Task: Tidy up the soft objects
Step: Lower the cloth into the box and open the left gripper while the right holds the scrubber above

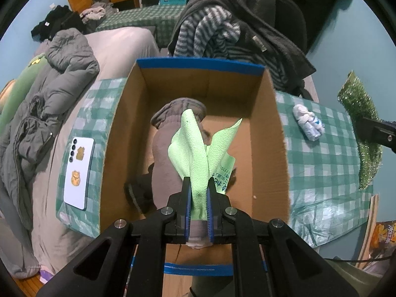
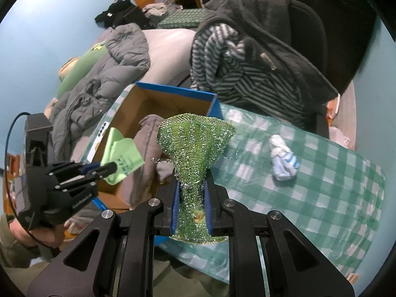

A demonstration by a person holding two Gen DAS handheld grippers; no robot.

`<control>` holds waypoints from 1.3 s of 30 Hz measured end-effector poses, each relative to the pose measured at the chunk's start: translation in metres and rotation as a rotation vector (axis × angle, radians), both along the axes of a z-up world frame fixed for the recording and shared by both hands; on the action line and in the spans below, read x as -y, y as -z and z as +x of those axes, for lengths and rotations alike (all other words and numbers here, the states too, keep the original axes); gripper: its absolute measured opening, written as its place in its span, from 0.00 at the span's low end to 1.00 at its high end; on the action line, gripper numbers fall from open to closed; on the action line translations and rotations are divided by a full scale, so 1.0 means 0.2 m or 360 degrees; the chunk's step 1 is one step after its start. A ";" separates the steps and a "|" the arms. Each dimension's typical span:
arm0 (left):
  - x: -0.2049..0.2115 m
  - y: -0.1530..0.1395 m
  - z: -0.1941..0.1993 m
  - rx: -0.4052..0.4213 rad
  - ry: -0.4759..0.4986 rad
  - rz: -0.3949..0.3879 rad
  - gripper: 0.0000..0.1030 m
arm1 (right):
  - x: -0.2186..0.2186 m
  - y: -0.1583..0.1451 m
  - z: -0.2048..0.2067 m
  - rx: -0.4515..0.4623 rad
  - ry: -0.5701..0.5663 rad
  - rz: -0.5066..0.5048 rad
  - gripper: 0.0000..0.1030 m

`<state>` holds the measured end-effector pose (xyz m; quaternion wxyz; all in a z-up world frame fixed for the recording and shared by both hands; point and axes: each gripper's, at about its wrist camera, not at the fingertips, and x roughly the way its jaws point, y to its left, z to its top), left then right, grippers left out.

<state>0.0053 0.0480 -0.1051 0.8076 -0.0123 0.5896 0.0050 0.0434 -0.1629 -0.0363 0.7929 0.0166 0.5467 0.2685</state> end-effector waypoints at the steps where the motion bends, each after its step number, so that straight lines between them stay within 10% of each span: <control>1: -0.01 0.01 0.01 -0.0006 0.0001 -0.0001 0.10 | -0.03 0.01 0.01 -0.0003 -0.0013 -0.0002 0.14; 12: -0.03 0.18 0.04 -0.0153 0.0014 -0.0001 0.13 | -0.28 0.06 0.05 -0.0026 -0.0125 -0.0004 0.14; 18: -0.07 0.17 0.00 -0.0115 -0.0022 -0.0015 0.43 | -0.38 0.10 0.07 -0.0043 -0.0172 0.0001 0.14; 39: -0.27 0.10 -0.15 -0.0094 -0.0226 -0.0072 0.45 | -0.60 0.33 0.12 -0.0220 -0.0302 -0.0006 0.21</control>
